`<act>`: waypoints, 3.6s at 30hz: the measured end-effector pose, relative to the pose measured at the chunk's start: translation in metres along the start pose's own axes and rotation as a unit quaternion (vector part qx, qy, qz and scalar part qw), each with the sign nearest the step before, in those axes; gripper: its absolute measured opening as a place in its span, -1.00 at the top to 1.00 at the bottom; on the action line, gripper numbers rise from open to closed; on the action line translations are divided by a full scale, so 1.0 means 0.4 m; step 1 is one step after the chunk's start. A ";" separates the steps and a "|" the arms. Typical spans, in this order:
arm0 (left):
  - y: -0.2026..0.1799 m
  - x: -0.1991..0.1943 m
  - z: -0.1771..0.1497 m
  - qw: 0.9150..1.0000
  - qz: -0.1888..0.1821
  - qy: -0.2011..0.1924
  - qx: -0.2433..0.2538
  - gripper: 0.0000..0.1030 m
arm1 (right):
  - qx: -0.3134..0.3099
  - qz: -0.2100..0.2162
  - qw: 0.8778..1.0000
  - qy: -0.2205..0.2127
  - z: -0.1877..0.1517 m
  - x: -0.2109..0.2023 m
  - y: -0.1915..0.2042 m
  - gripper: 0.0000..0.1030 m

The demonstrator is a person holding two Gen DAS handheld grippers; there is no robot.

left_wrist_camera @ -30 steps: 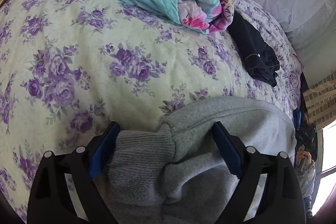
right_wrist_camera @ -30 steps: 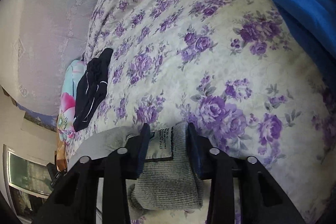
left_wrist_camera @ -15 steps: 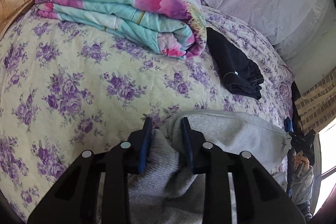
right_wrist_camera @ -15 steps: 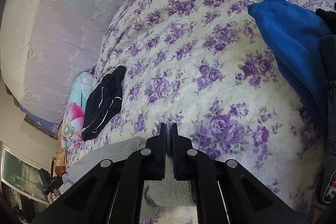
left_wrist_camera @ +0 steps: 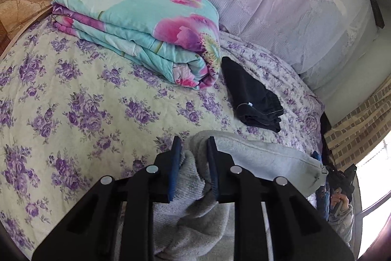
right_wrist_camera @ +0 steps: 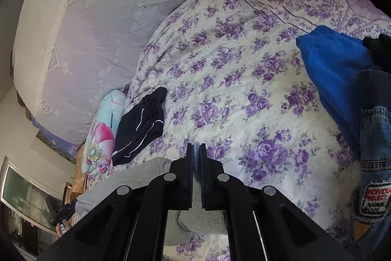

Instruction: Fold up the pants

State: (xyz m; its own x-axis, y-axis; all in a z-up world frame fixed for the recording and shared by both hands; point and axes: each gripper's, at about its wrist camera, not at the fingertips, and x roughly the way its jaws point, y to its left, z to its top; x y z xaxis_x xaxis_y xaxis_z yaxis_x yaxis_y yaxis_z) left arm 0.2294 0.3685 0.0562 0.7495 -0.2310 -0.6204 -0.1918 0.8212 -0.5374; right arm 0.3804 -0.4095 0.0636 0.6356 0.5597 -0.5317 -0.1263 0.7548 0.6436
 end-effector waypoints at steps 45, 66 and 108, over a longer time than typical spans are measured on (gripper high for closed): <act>0.070 -0.005 -0.184 0.954 -0.124 0.019 -0.274 0.82 | 0.036 0.018 0.999 0.010 -0.378 -0.231 -0.118 0.96; 0.166 -0.204 -0.450 0.949 -0.181 0.018 -0.257 0.82 | 0.193 0.108 0.974 0.050 -0.446 -0.132 -0.066 -0.10; 0.174 -0.280 -0.679 0.952 -0.196 -0.011 -0.236 -0.11 | 0.235 0.125 0.964 -0.022 -0.606 -0.187 -0.142 -0.35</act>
State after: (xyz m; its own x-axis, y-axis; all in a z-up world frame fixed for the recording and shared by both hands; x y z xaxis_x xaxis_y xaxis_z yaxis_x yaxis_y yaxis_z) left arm -0.0401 0.3099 -0.0670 0.8343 -0.4556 -0.3105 -0.1542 0.3479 -0.9248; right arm 0.1553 -0.4113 -0.0665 0.6628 0.6811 -0.3112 0.0727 0.3551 0.9320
